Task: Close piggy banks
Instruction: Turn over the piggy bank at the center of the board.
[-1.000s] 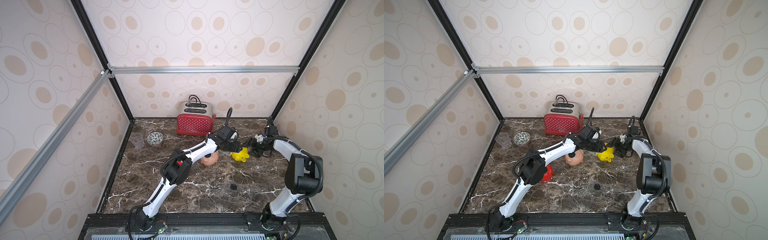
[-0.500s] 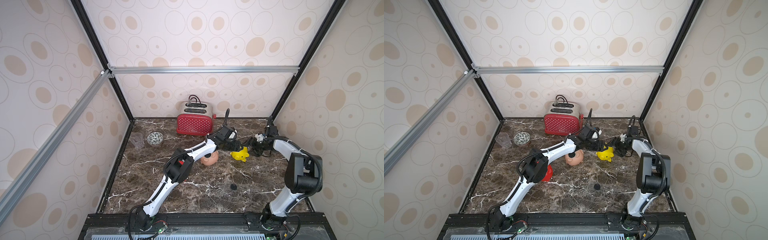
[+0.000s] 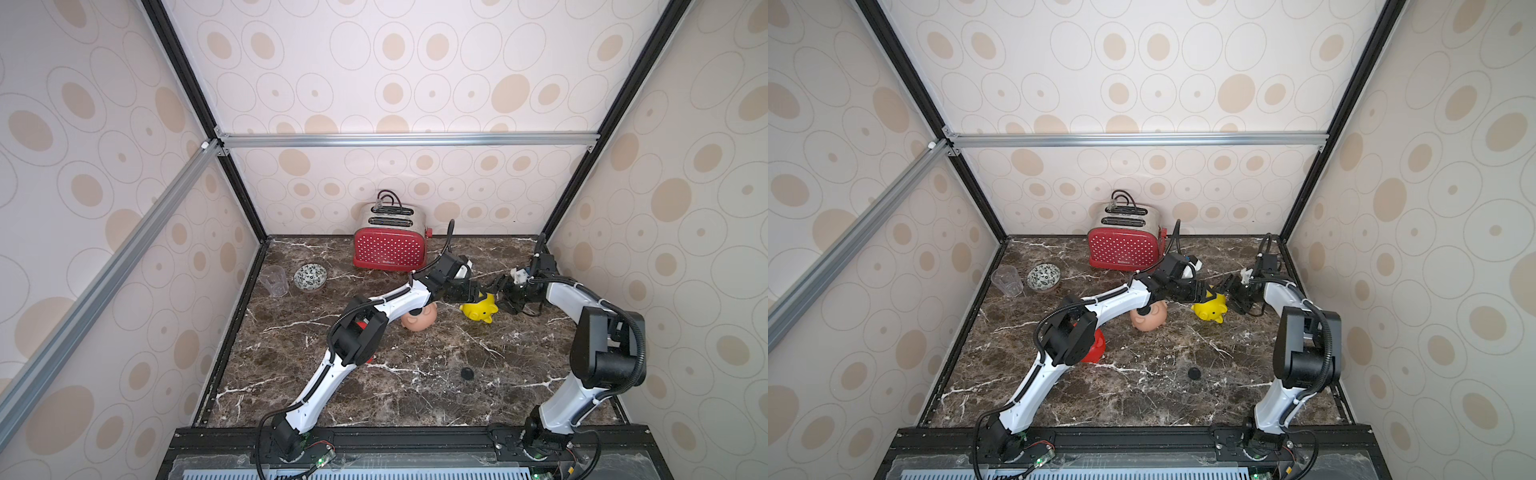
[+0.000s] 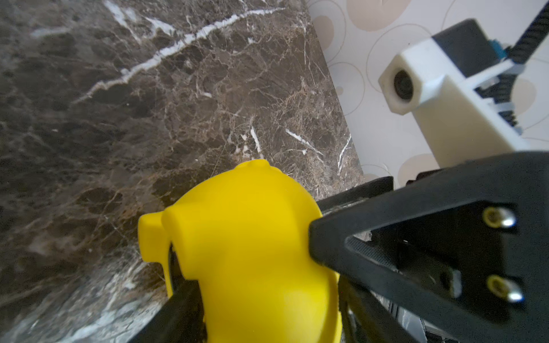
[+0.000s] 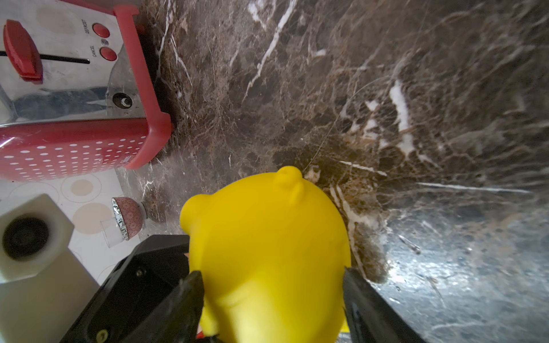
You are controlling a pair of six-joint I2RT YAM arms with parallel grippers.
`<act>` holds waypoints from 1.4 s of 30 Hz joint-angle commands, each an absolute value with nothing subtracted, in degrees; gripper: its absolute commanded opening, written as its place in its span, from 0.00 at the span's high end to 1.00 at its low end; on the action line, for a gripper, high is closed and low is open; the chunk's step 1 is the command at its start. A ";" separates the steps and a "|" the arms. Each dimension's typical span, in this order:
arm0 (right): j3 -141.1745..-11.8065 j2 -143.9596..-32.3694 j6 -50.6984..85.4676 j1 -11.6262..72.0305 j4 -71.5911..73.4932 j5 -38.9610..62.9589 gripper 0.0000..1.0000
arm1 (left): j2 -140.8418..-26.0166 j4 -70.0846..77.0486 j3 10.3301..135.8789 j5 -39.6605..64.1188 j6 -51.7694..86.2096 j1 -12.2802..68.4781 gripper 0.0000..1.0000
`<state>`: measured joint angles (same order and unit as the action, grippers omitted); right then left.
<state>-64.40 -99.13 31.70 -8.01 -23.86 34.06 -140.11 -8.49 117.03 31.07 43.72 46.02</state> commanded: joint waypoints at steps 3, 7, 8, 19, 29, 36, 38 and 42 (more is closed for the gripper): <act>-59.42 -99.66 33.44 -8.59 -26.32 32.55 0.26 | -134.42 -1.12 116.12 33.31 47.02 45.97 0.31; -57.19 -98.77 35.82 -10.08 -22.37 36.00 0.26 | -133.23 -0.36 115.19 33.34 47.60 45.97 0.31; -56.71 -98.60 36.46 -10.42 -21.19 37.10 0.26 | -132.93 -0.19 114.89 33.37 47.64 45.99 0.31; -53.70 -99.79 41.04 -12.13 -16.11 40.77 0.26 | -133.04 -1.64 115.64 33.49 47.41 46.53 0.31; -54.06 -101.70 39.82 -11.80 -17.97 41.14 0.27 | -136.35 -25.01 126.87 28.80 37.76 47.64 0.30; -53.59 -102.39 40.17 -11.38 -17.21 41.92 0.27 | -138.11 -33.74 130.25 27.26 35.18 47.94 0.29; -53.69 -102.57 40.08 -11.16 -17.29 42.10 0.27 | -138.83 -34.73 131.05 26.90 34.90 47.96 0.28; -53.79 -102.25 39.41 -11.20 -18.28 41.32 0.27 | -138.61 -34.23 131.02 27.25 34.98 47.98 0.28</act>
<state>-54.17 -101.67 40.16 -11.53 -16.56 41.45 -137.80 -31.35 128.95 28.01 36.77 47.81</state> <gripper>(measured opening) 0.732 0.717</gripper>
